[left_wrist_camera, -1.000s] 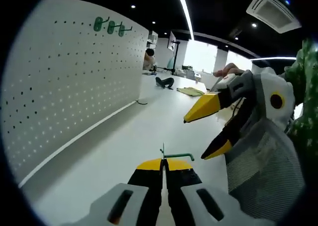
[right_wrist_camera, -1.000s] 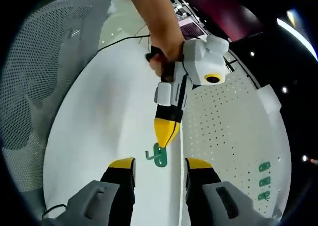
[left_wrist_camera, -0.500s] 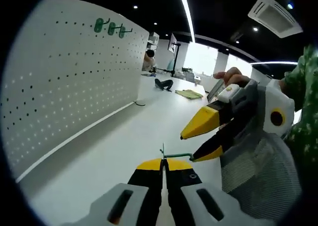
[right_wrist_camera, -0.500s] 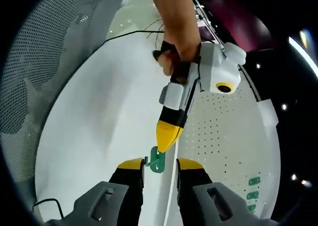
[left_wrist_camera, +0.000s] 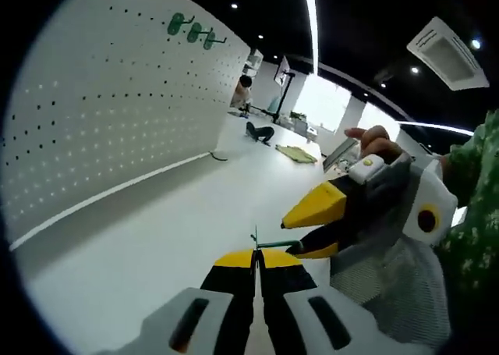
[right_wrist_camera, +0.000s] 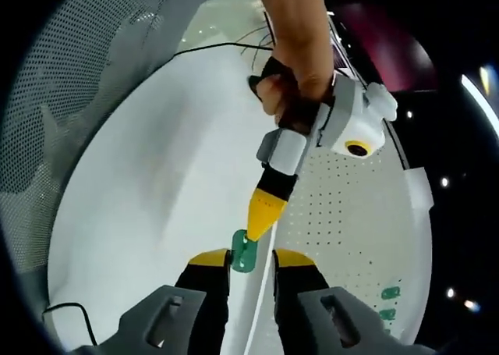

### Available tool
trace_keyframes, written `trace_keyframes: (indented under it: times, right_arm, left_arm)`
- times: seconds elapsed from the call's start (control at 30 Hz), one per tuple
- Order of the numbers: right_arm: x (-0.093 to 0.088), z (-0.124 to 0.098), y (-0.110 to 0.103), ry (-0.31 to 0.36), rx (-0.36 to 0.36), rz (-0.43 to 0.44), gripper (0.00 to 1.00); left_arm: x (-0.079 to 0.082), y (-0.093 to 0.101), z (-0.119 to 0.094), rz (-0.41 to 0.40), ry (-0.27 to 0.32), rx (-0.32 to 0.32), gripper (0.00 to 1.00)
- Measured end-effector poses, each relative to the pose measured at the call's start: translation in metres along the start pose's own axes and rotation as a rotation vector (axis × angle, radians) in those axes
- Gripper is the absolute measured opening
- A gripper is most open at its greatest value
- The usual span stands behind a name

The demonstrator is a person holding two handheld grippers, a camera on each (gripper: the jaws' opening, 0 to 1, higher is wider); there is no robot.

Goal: Insert the hook assembly into the mounting plate slot until the hook locks in place.

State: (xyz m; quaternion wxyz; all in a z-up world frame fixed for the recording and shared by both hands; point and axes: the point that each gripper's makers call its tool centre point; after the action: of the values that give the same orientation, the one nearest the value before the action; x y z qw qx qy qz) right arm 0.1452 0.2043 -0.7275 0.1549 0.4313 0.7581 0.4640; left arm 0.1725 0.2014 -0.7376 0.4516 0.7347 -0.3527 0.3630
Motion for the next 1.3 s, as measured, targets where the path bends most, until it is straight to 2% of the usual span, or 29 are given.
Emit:
trace_keyframes:
  times: [0.27, 0.6, 1.3]
  right_arm:
    - [-0.001, -0.001, -0.002, -0.001, 0.004, -0.010, 0.15]
    - [-0.001, 0.000, -0.007, -0.003, 0.032, -0.019, 0.09]
    - [0.001, -0.001, -0.021, 0.008, 0.095, -0.011, 0.02]
  left_arm:
    - [-0.005, 0.005, 0.000, -0.172, -0.013, -0.040, 0.02]
    - [-0.007, 0.012, 0.002, -0.282, -0.024, -0.070, 0.02]
    - [-0.013, 0.025, 0.001, -0.298, -0.086, -0.099, 0.02]
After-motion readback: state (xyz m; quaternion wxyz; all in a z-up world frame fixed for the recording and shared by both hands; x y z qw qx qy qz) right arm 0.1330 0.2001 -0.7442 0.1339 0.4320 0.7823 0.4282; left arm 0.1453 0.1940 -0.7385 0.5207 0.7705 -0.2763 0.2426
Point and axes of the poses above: the point that each gripper's makers call its tool centre point, and the gripper's own axes: z roughly forward along the fingers, y roughly to its right, x roughly out of its top, and after that the axes turned 5 degrees about y, right-handed
